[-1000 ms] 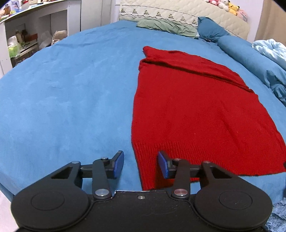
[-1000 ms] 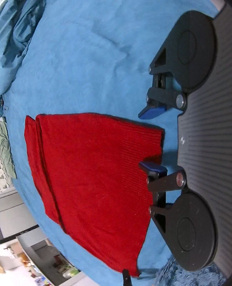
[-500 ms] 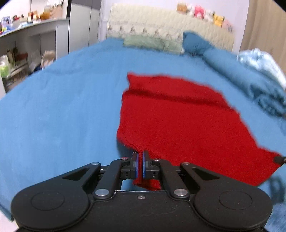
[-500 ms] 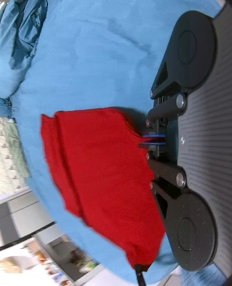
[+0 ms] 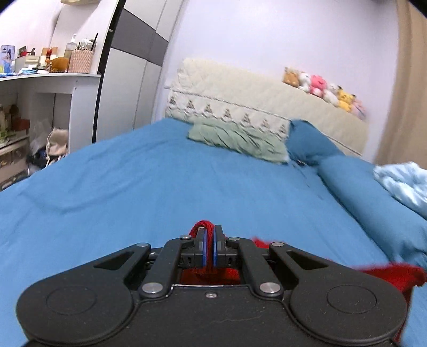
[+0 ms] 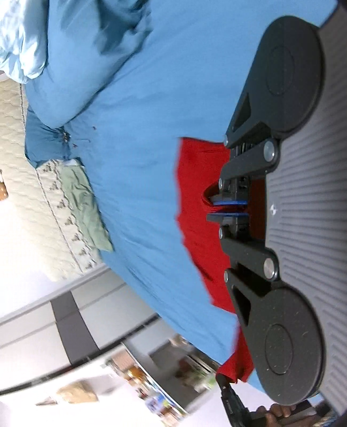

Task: Fold small clothes

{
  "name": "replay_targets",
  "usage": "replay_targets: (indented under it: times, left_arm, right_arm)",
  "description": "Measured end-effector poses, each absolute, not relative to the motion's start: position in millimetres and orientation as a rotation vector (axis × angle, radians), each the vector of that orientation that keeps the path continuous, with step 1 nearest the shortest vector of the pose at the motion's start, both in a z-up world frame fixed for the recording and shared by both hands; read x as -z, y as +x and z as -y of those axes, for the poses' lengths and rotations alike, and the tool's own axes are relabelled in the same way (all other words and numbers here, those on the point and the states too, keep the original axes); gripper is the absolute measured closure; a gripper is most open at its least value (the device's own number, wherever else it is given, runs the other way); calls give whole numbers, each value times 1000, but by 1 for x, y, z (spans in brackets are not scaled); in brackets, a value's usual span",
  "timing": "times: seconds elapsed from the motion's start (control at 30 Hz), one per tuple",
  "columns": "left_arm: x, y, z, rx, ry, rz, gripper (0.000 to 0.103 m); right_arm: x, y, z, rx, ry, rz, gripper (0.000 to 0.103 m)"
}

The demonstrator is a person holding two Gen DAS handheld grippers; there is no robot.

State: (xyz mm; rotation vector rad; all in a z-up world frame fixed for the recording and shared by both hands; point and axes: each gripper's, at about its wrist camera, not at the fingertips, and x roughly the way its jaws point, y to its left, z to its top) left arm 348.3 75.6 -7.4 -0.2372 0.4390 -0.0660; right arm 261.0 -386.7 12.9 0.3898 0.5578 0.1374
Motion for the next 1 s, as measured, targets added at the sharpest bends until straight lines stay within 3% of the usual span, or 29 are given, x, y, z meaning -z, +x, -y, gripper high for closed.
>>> replay_targets:
  times: [0.17, 0.4, 0.43, 0.47, 0.5, 0.53, 0.57, 0.6, 0.73, 1.0]
  left_arm:
    - [60, 453, -70, -5, -298, -506, 99]
    - [96, 513, -64, -95, -284, -694, 98]
    - [93, 516, -64, -98, -274, -713, 94]
    - [90, 517, -65, -100, -268, -725, 81]
    - [84, 516, -66, -106, -258, -734, 70]
    - [77, 514, -67, -109, -241, -731, 46]
    - [69, 509, -65, -112, -221, -715, 31]
    - [60, 501, -63, -107, -194, -700, 28]
    - [39, 457, -50, -41, -73, -723, 9]
    - [101, 423, -22, 70, 34, -880, 8]
  right_arm:
    - [35, 376, 407, -98, 459, -533, 83]
    - [90, 464, 409, -23, 405, -676, 82]
    - [91, 469, 407, -20, 378, -696, 80]
    - [91, 472, 405, -11, 353, -718, 75]
    - [89, 473, 404, -6, 341, -734, 56]
    - [85, 472, 404, -4, 334, -740, 40]
    - [79, 466, 402, -1, 322, -726, 12]
    - [69, 457, 401, 6, 306, -693, 0]
    - [42, 421, 382, -36, 277, -676, 0]
    - [85, 385, 338, -44, 244, -849, 0]
